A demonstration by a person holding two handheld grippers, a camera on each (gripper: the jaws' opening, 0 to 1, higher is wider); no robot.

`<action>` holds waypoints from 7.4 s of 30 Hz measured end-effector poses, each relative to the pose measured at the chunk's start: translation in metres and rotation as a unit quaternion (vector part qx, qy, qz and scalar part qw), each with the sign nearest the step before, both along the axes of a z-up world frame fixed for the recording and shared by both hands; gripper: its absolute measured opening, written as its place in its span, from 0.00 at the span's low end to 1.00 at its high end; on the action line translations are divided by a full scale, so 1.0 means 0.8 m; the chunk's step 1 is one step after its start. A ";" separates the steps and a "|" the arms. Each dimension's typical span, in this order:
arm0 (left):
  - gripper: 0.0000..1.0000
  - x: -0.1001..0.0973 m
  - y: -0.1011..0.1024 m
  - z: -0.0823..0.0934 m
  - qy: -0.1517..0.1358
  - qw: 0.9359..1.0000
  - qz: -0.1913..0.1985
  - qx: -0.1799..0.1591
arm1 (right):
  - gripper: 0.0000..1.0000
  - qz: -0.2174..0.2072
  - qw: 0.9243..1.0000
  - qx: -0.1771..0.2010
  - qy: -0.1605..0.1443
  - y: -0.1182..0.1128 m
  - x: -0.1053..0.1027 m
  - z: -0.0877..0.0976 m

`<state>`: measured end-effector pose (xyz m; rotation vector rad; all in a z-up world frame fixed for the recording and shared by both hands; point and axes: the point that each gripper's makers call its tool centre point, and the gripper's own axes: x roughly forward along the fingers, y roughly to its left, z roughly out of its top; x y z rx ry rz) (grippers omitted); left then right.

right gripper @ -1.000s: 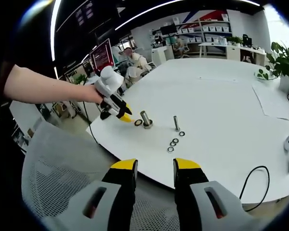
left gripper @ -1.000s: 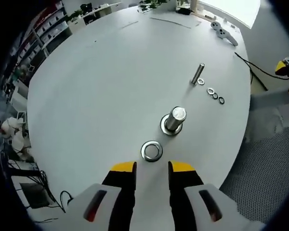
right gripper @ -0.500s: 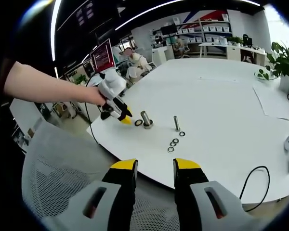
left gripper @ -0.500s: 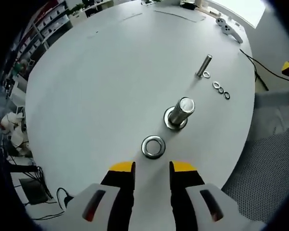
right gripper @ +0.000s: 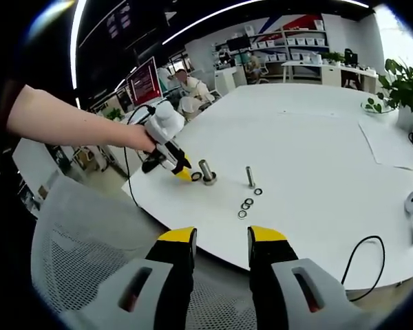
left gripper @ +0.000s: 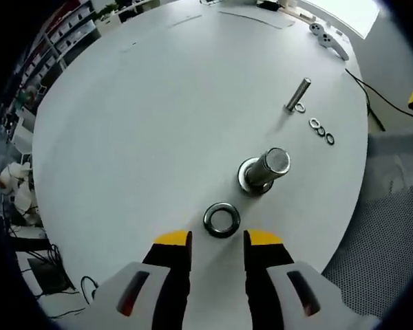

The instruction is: Place the washer onto the threaded stud by aligning its center hole with the stud, sliding it down to the base, and recovering from edge contact or off-axis alignment until the washer reaches the visible bottom stop.

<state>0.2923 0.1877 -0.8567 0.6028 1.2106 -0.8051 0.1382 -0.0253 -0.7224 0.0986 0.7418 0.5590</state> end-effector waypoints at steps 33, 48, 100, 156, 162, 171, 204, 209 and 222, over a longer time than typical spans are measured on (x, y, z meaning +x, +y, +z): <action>0.21 0.001 -0.008 -0.014 0.015 0.999 0.014 0.030 | 0.32 -0.004 1.000 0.001 -0.001 -0.001 0.001 0.000; 0.21 -0.003 -0.001 -0.014 0.018 0.999 -0.004 0.034 | 0.32 -0.005 1.000 0.004 -0.003 -0.001 0.001 0.002; 0.19 -0.002 -0.001 -0.014 0.006 0.996 0.082 0.017 | 0.32 -0.008 1.000 0.007 -0.004 -0.002 0.002 0.002; 0.19 -0.002 -0.078 0.061 -0.064 0.994 -0.080 -0.023 | 0.32 -0.015 1.000 0.021 -0.014 -0.003 0.004 0.008; 0.19 0.000 -0.082 0.050 -0.057 0.995 -0.078 -0.017 | 0.32 -0.017 1.000 0.022 -0.015 -0.003 0.005 0.009; 0.19 -0.001 -0.078 0.019 -0.037 0.998 -0.055 -0.010 | 0.32 -0.018 0.999 0.022 -0.016 -0.003 0.006 0.009; 0.24 -0.026 -0.056 0.066 -0.081 0.984 0.096 -0.129 | 0.31 -0.014 1.000 0.015 -0.004 -0.004 0.006 0.004; 0.24 -0.047 -0.051 0.076 -0.078 0.979 0.113 -0.152 | 0.31 -0.018 1.000 0.016 -0.008 -0.005 0.007 0.006; 0.30 -0.105 -0.058 0.161 -0.087 0.940 0.143 -0.297 | 0.31 -0.017 1.000 -0.017 0.010 -0.011 0.003 -0.007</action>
